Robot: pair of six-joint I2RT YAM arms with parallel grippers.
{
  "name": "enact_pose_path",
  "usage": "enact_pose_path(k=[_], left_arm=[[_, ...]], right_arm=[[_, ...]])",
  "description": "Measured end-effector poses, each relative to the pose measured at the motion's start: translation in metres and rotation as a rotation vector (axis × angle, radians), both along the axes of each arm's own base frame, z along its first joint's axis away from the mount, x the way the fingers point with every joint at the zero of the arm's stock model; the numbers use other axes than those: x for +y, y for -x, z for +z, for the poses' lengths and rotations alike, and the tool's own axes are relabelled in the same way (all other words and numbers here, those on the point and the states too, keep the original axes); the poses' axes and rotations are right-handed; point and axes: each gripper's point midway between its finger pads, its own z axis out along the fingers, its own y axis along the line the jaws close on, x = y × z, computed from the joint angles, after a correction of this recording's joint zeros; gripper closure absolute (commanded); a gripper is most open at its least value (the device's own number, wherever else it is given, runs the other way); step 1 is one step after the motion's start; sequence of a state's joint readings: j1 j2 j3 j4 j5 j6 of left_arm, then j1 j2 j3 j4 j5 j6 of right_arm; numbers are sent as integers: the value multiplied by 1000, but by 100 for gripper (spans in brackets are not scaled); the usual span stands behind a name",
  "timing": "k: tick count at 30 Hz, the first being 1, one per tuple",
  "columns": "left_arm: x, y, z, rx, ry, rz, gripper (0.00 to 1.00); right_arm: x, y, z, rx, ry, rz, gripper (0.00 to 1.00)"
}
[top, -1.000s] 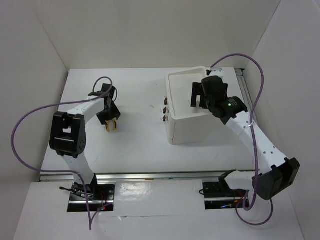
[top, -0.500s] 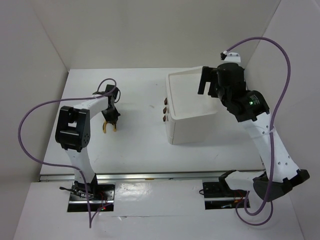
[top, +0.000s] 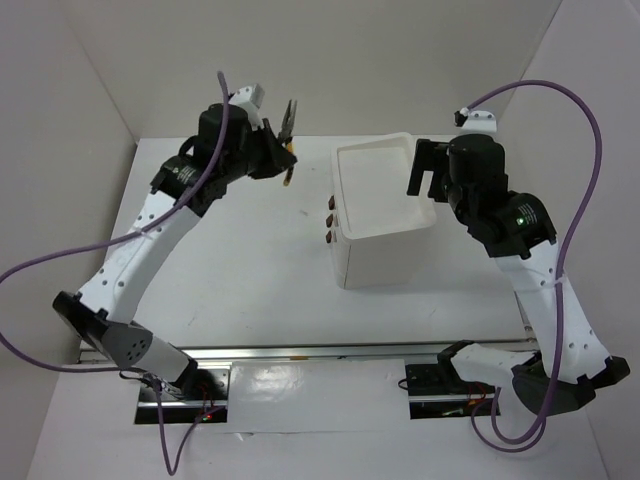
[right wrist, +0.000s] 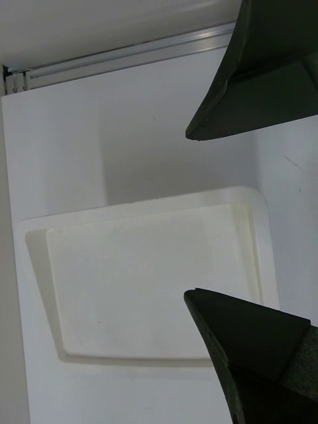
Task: Sort the tools into containers
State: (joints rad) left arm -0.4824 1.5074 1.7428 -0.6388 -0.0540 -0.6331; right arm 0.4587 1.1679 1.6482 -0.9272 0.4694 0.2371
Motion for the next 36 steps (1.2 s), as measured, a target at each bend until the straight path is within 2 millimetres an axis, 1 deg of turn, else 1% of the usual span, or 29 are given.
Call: enact_pose_path(k=[1,3,4,6,8,10,12,14,16,18,23,26,28,29,30,31,32,33,34,35,36], left_arm=[[-15,9,28,-60,46,-64,100],[-43,28,67,-146,119,-180,100],[-53,33,75,-164,137,-222,100],[-78,42,75,-165,152,-317,100],[-102,42,58,-128,149,-379,100],[-127,39,29,-68,136,-433,100],[-146,36,-2,-5,116,-468,100],[-160,35,-31,55,92,-492,100],[-167,33,-44,77,82,-499,100],[-169,32,-45,76,85,-498,100],[-174,26,-38,48,119,-496,100],[-182,22,-38,45,145,-507,99],[-190,17,-36,41,171,-514,96],[-193,15,-38,43,175,-515,93],[-197,13,-42,52,179,-518,86],[-199,11,-46,62,184,-520,64],[-202,10,-48,65,189,-519,54],[-203,8,-49,67,191,-518,47],[-204,7,-52,77,195,-512,43],[-204,7,-54,86,197,-505,27],[-204,6,-55,86,194,-501,25]], right_arm=[[-1,1,-2,4,3,-1,0],[-2,1,-5,10,8,-5,0],[-2,1,-6,15,11,-7,0],[-2,2,-9,22,15,-8,0],[-3,2,-10,25,18,-10,0],[-3,2,-12,28,20,-11,0],[-3,2,-13,30,23,-11,0],[-4,2,-13,31,26,-10,0],[-4,2,-13,31,30,-11,0],[-5,2,-13,31,34,-13,0],[-8,4,-9,19,35,-25,0],[-10,6,-7,11,34,-29,0],[-11,7,-6,7,33,-32,0],[-11,7,-6,7,35,-31,0],[-11,7,-6,8,37,-31,0],[-12,7,-6,7,39,-30,0],[-12,7,-6,8,41,-30,0],[-12,7,-7,8,41,-31,0],[-12,7,-6,7,42,-31,0],[-12,7,-6,6,42,-33,0],[-13,8,-6,5,43,-35,0]])
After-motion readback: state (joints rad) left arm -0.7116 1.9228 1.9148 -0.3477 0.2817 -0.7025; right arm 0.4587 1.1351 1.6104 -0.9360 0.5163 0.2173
